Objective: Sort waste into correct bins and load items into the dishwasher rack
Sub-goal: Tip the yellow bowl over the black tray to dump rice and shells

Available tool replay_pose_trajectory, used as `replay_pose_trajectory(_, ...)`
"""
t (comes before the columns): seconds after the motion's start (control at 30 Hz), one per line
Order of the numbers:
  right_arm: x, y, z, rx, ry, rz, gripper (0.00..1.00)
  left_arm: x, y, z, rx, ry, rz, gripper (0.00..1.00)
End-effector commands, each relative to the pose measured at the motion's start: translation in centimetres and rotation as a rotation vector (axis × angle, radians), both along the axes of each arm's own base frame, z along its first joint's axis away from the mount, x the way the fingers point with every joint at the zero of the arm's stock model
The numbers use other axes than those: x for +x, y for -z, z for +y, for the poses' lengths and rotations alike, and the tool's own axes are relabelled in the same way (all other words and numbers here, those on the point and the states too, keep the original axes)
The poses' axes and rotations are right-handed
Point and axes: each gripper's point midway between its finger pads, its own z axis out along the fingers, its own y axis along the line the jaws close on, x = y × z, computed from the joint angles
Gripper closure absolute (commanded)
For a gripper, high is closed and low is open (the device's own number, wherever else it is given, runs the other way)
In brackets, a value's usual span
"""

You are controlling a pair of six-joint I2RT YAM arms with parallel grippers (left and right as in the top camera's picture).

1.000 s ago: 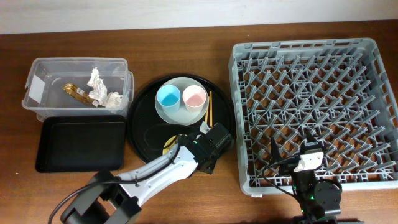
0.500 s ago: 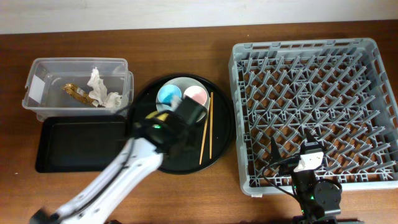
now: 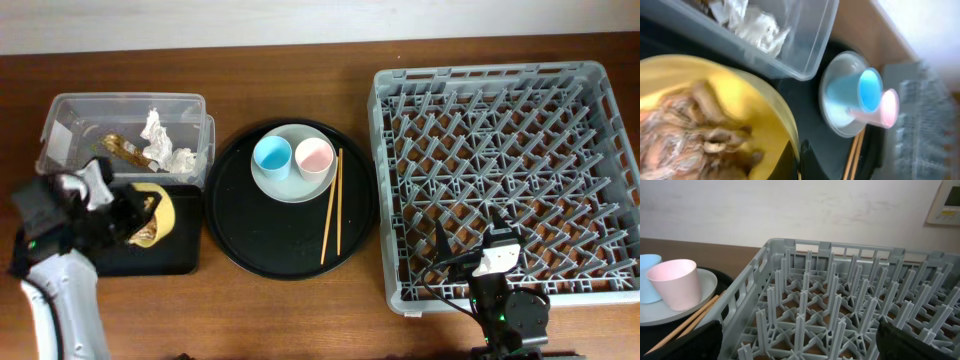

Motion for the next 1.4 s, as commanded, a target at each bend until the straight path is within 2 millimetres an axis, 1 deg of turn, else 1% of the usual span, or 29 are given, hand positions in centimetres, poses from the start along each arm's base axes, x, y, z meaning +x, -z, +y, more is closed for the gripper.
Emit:
replay_pose_trajectory(0.0, 0.0, 0.2, -0.2, 0.001, 0.006, 0.002, 0.02, -1.2, -0.2, 0.4, -0.21, 0.009, -0.147, 1.0)
replay_pose_trajectory(0.1, 0.0, 0.2, -0.1, 0.001, 0.005, 0.002, 0.02, -2.1, 1.3, 2.4, -0.226, -0.064, -0.184, 1.0)
replay_pose_trajectory(0.13, 0.0, 0.2, -0.2, 0.001, 0.006, 0.002, 0.02, -2.3, 1.3, 2.7, -0.234, -0.069, -0.21, 1.0)
replay_pose_trajectory(0.27, 0.0, 0.2, -0.2, 0.001, 0.006, 0.002, 0.02, -2.4, -0.8, 3.6, -0.381, -0.008, -0.401, 1.0)
replay_pose_trajectory(0.3, 0.0, 0.2, -0.2, 0.001, 0.006, 0.002, 0.02, -2.3, -0.6, 3.8, -0.4, -0.005, -0.408, 1.0)
replay_pose_trajectory(0.37, 0.0, 0.2, -0.2, 0.001, 0.006, 0.002, 0.02, -2.1, 0.8, 4.5, -0.438, -0.022, -0.393, 1.0)
replay_pose_trajectory(0.4, 0.0, 0.2, -0.1, 0.001, 0.005, 0.002, 0.02, -2.1, 0.7, 4.5, -0.485, 0.001, -0.423, 1.0)
replay_pose_trajectory(0.47, 0.0, 0.2, -0.1, 0.001, 0.005, 0.002, 0.02, -2.0, 0.0, 4.3, -0.576, 0.065, -0.494, 1.0)
replay_pose_trajectory(0.53, 0.0, 0.2, -0.2, 0.001, 0.006, 0.001, 0.02, -1.8, 0.8, 4.7, -0.618, 0.044, -0.464, 1.0)
replay_pose_trajectory(0.7, 0.0, 0.2, -0.1, 0.001, 0.005, 0.002, 0.02, -1.3, 0.3, 5.2, -0.735, -0.012, -0.378, 1.0)
replay_pose_trajectory(0.8, 0.0, 0.2, -0.1, 0.001, 0.005, 0.002, 0.01, -1.1, -0.5, 5.5, -0.671, 0.02, -0.425, 1.0)
replay_pose_trajectory(0.83, 0.0, 0.2, -0.2, 0.001, 0.006, 0.002, 0.02, -1.1, -0.5, 5.3, -0.699, 0.01, -0.404, 1.0)
replay_pose_trajectory(0.87, 0.0, 0.2, -0.2, 0.001, 0.006, 0.002, 0.02, -1.1, -0.7, 5.4, -0.666, 0.026, -0.429, 1.0)
replay_pose_trajectory(1.13, 0.0, 0.2, -0.2, 0.001, 0.006, 0.002, 0.02, -1.2, -0.6, 5.3, -0.68, 0.019, -0.418, 1.0)
replay_pose_trajectory(1.27, 0.0, 0.2, -0.1, 0.001, 0.005, 0.002, 0.02, -1.1, -0.5, 5.3, -0.675, 0.019, -0.42, 0.96)
replay_pose_trajectory(1.37, 0.0, 0.2, -0.2, 0.001, 0.006, 0.002, 0.02, -1.1, -0.5, 5.3, -0.676, 0.019, -0.42, 0.91)
